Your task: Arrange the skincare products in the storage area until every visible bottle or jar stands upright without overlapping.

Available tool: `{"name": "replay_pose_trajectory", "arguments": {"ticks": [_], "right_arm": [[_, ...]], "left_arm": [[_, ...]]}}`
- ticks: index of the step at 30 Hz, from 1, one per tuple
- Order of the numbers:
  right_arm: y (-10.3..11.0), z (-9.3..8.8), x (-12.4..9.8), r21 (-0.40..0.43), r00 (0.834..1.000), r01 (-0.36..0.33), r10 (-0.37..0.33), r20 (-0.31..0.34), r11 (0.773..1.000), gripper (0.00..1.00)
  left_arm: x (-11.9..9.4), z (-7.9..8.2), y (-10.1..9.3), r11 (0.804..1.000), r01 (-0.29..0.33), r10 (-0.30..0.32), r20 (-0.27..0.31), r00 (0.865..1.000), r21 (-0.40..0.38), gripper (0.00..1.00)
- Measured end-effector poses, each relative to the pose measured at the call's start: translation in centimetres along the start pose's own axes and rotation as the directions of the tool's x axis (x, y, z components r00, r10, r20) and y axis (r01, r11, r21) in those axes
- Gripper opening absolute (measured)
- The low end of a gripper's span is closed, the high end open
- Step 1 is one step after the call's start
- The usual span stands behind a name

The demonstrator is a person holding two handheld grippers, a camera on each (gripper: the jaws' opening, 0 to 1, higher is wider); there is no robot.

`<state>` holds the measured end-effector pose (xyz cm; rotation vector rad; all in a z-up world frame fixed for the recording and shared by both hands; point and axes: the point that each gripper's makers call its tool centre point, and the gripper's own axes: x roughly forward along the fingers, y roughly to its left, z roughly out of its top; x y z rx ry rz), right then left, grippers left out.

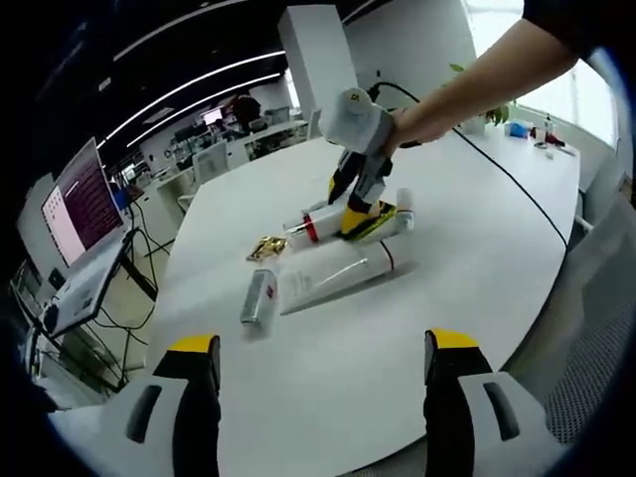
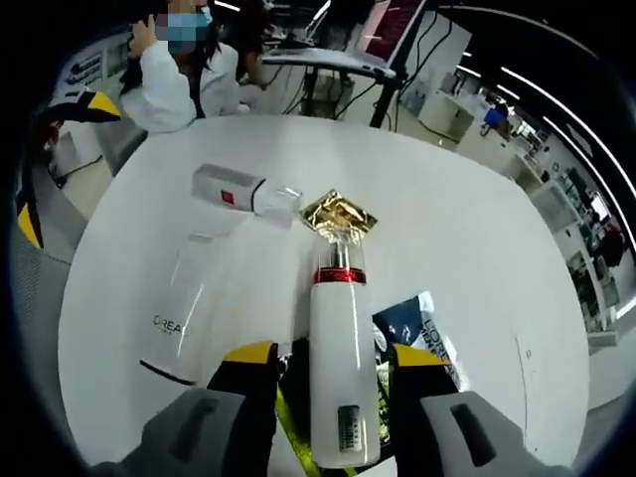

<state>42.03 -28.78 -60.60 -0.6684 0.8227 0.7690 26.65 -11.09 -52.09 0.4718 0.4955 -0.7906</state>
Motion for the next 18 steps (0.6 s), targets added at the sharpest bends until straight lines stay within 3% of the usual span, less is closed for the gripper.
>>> {"name": "replay_pose_trajectory", "arguments": {"ticks": [10, 18], "right_arm": [[-1.1, -0.7, 1.3, -0.045, 0.993, -0.030, 0.025, -0.112, 0.999, 0.24], [-0.9, -1.1, 1.5, -0.035, 0.979, -0.112, 0.104, -0.172, 0.993, 0.24]], "left_arm": [[0.0, 0.0, 0.1, 1.000, -0.007, 0.007, 0.006, 1.000, -0.010, 0.77], [0.0, -0.1, 0.2, 1.000, -0.007, 0.007, 0.002, 1.000, -0.013, 0.76]]}}
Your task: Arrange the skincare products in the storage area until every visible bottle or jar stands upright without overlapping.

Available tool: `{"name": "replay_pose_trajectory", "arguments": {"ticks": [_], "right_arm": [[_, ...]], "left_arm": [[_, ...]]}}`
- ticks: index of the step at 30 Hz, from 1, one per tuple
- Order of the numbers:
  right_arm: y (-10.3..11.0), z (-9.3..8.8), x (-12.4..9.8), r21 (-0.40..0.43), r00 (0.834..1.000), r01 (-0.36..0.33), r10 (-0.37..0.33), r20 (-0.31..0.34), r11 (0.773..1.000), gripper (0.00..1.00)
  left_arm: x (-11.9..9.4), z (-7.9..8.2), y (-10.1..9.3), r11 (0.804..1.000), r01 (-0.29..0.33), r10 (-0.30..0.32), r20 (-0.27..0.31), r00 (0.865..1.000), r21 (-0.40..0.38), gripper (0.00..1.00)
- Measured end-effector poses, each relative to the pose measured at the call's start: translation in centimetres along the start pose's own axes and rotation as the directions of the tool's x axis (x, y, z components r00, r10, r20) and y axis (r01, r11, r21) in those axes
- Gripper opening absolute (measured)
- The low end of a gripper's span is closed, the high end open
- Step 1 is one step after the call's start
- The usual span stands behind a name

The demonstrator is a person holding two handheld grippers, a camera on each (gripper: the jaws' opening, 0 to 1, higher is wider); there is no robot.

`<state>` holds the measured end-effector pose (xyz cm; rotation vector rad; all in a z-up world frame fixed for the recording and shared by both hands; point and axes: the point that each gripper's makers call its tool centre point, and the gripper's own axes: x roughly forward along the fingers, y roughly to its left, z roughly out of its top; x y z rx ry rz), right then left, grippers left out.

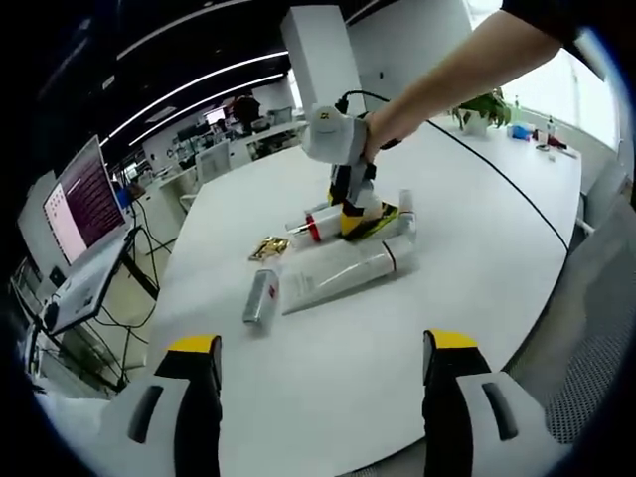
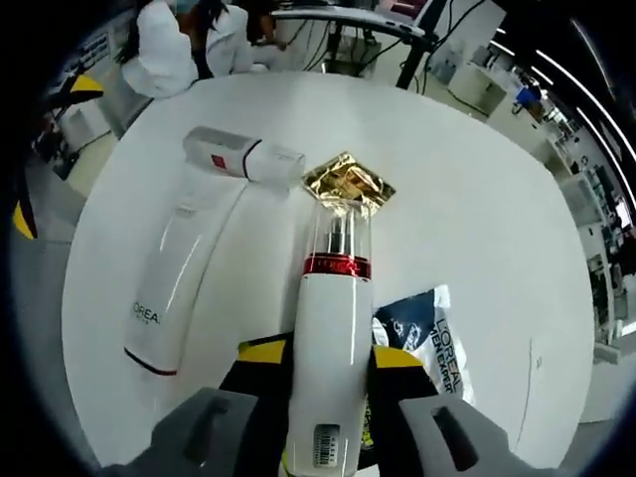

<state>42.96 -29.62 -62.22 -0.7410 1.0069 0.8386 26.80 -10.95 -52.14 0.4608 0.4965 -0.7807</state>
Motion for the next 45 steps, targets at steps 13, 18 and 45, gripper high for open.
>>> {"name": "replay_pose_trajectory", "arguments": {"ticks": [13, 18, 45], "right_arm": [[0.1, -0.3, 0.3, 0.032, 0.992, -0.095, 0.098, -0.080, 0.995, 0.24], [0.2, -0.3, 0.2, 0.093, 0.995, -0.074, 0.080, -0.064, 0.993, 0.21], [6.9, 5.1, -13.2, 0.514, 0.660, -0.633, 0.056, 0.749, 0.579, 0.19]], "left_arm": [[0.0, -0.3, 0.1, 1.000, -0.002, 0.002, -0.008, 1.000, -0.002, 0.74], [0.0, -0.3, 0.2, 1.000, -0.003, 0.003, -0.014, 1.000, -0.001, 0.73], [0.1, -0.5, -0.2, 1.000, 0.014, -0.014, -0.026, 1.000, 0.006, 0.73]]}}
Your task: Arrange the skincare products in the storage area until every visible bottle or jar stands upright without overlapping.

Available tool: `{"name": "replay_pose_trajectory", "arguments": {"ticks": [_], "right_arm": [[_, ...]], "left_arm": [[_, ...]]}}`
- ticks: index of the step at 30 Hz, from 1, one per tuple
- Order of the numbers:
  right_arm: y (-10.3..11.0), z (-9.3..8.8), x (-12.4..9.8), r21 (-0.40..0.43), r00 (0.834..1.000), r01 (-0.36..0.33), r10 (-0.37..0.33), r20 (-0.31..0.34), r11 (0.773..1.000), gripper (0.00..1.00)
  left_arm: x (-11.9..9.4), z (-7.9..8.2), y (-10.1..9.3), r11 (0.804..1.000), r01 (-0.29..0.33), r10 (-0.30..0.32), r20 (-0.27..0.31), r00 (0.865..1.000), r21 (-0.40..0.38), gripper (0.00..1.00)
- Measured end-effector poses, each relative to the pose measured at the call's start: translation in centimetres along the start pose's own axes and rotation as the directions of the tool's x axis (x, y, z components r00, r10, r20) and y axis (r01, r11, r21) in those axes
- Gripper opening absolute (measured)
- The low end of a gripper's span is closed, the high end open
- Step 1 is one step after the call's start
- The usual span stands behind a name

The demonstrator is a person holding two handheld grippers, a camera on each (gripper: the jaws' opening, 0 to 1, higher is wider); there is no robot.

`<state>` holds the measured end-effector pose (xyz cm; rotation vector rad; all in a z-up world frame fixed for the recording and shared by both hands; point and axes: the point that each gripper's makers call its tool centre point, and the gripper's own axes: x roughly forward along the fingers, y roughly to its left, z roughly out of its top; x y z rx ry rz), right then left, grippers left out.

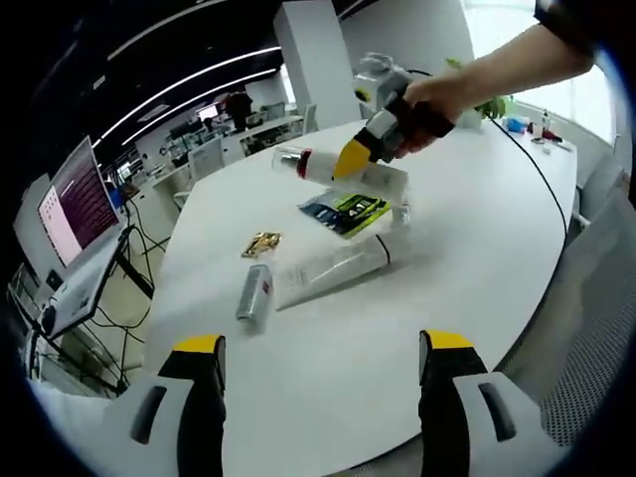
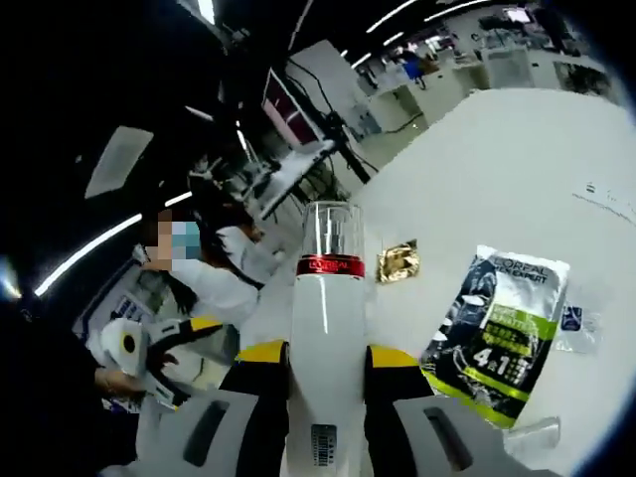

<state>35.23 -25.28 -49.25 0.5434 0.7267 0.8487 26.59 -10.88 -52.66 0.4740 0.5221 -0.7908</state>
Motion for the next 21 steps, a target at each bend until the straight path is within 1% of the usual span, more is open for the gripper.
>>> {"name": "replay_pose_trajectory", "arguments": {"ticks": [1, 2, 4, 5, 6, 8, 9, 10, 11, 14, 15, 16, 17, 18, 19, 21], "right_arm": [[1.2, 0.2, -0.3, -0.002, 0.999, -0.040, 0.040, 0.037, 0.999, 0.19], [3.0, 0.5, -0.7, -0.001, 0.991, -0.099, 0.098, 0.096, 0.995, 0.19], [4.9, 0.8, -1.4, -0.016, 0.974, -0.164, 0.165, 0.154, 0.986, 0.19], [6.6, 1.1, -2.1, -0.038, 0.951, -0.225, 0.228, 0.208, 0.974, 0.19], [8.2, 1.3, -2.9, -0.041, 0.928, -0.278, 0.280, 0.246, 0.960, 0.20], [9.8, 1.2, -3.6, -0.041, 0.908, -0.311, 0.310, 0.281, 0.949, 0.20], [11.0, 1.1, -4.3, -0.047, 0.891, -0.346, 0.344, 0.297, 0.937, 0.20], [11.8, 0.9, -4.8, -0.050, 0.879, -0.371, 0.368, 0.303, 0.927, 0.20], [12.7, 0.7, -5.3, -0.057, 0.867, -0.391, 0.388, 0.312, 0.919, 0.20], [14.7, 0.1, -6.7, -0.083, 0.834, -0.442, 0.444, 0.328, 0.893, 0.20], [15.1, 0.0, -7.1, -0.087, 0.824, -0.454, 0.455, 0.337, 0.887, 0.20], [15.5, -0.2, -7.5, -0.092, 0.813, -0.469, 0.470, 0.344, 0.879, 0.20], [16.1, -0.4, -8.2, -0.093, 0.794, -0.492, 0.490, 0.359, 0.865, 0.20], [16.6, -0.6, -8.7, -0.092, 0.777, -0.514, 0.508, 0.372, 0.853, 0.20], [16.9, -0.8, -9.0, -0.091, 0.766, -0.528, 0.519, 0.379, 0.844, 0.20], [17.4, -1.4, -9.8, -0.106, 0.755, -0.536, 0.531, 0.384, 0.838, 0.20]], "left_arm": [[0.0, 0.1, -0.1, 1.000, 0.004, -0.004, 0.004, 1.000, 0.002, 0.73], [-0.1, 0.3, -0.3, 1.000, 0.012, -0.012, 0.010, 1.000, 0.005, 0.74], [-0.1, 0.6, -0.6, 0.999, 0.031, -0.031, 0.018, 0.999, 0.013, 0.76], [-0.1, 0.9, -0.8, 0.999, 0.041, -0.041, 0.027, 0.999, 0.010, 0.77], [-0.2, 1.0, -0.9, 0.999, 0.047, -0.047, 0.030, 0.998, 0.006, 0.77], [-0.4, 1.3, -0.9, 0.998, 0.067, -0.067, 0.037, 0.997, -0.007, 0.78], [-0.5, 1.5, -1.0, 0.996, 0.085, -0.083, 0.044, 0.996, -0.028, 0.78], [-0.7, 1.8, -1.2, 0.994, 0.100, -0.097, 0.057, 0.994, -0.049, 0.78], [-0.9, 2.3, -1.3, 0.990, 0.117, -0.112, 0.070, 0.991, -0.078, 0.78], [-1.5, 3.8, -1.4, 0.982, 0.156, -0.145, 0.107, 0.984, -0.107, 0.78], [-1.8, 4.4, -1.6, 0.978, 0.176, -0.162, 0.124, 0.979, -0.110, 0.78], [-2.3, 5.7, -2.1, 0.970, 0.210, -0.191, 0.159, 0.969, -0.118, 0.77], [-2.6, 6.3, -2.4, 0.966, 0.235, -0.214, 0.176, 0.961, -0.111, 0.77], [-2.7, 6.6, -2.6, 0.963, 0.246, -0.223, 0.184, 0.957, -0.112, 0.77], [-3.2, 7.7, -2.8, 0.955, 0.265, -0.233, 0.216, 0.948, -0.132, 0.77], [-4.0, 9.5, -3.5, 0.926, 0.335, -0.282, 0.272, 0.920, -0.173, 0.78]]}}
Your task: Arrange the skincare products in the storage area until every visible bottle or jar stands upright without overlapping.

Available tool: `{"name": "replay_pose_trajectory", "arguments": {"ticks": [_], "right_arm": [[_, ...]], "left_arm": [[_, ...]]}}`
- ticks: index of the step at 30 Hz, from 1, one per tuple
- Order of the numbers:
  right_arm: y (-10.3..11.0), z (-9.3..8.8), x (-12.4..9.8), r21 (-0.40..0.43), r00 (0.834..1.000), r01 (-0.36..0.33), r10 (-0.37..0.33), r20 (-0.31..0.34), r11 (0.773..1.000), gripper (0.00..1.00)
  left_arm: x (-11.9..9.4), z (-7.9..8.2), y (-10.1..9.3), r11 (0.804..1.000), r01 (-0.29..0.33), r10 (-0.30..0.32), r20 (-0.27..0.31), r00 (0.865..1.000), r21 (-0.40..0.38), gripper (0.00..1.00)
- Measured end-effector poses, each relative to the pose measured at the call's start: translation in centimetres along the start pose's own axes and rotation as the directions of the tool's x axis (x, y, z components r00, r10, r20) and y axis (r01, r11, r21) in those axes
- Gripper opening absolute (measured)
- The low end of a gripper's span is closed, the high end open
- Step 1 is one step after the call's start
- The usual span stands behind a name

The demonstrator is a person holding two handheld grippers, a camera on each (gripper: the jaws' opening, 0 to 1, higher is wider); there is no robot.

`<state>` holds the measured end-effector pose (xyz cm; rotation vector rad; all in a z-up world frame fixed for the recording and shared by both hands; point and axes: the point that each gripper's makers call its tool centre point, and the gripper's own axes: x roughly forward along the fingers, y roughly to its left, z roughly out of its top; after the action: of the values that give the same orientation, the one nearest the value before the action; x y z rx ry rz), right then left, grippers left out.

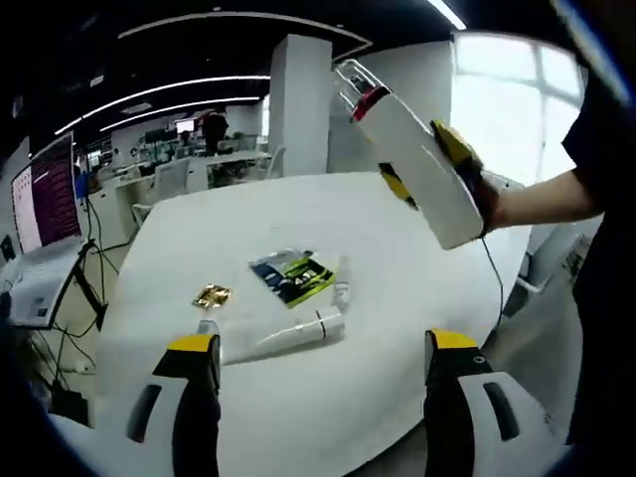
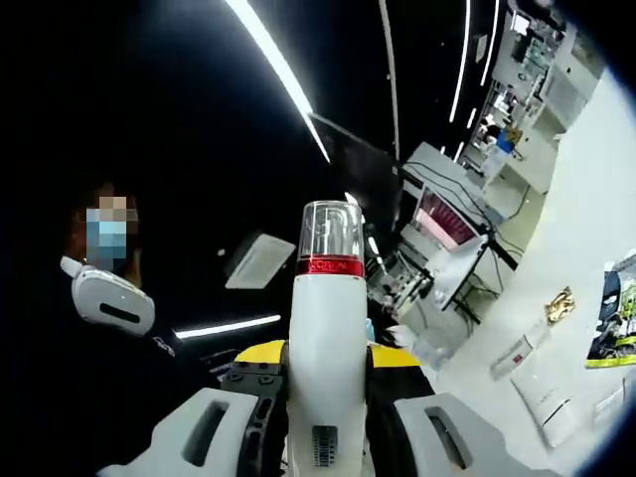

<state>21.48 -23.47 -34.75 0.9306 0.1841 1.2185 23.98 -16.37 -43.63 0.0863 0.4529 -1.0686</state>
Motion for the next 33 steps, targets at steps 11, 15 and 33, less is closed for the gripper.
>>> {"name": "replay_pose_trajectory", "arguments": {"ticks": [11, 15, 33], "right_arm": [[3.4, -1.4, -0.8, -0.168, 1.000, -0.026, 0.023, -0.017, 0.985, 0.21], [4.7, -2.2, -0.9, -0.221, 0.998, -0.041, 0.031, -0.048, 0.974, 0.21], [6.8, -2.1, -1.9, -0.443, 0.989, 0.078, -0.125, -0.077, 0.893, 0.23]], "left_arm": [[-1.4, 10.1, -8.7, 0.934, 0.346, -0.320, 0.213, 0.923, -0.093, 0.70], [-1.5, 12.9, -11.0, 0.889, 0.447, -0.411, 0.267, 0.872, -0.094, 0.67], [1.4, 13.0, -15.1, 0.919, 0.392, -0.394, 0.136, 0.909, 0.043, 0.28]]}}
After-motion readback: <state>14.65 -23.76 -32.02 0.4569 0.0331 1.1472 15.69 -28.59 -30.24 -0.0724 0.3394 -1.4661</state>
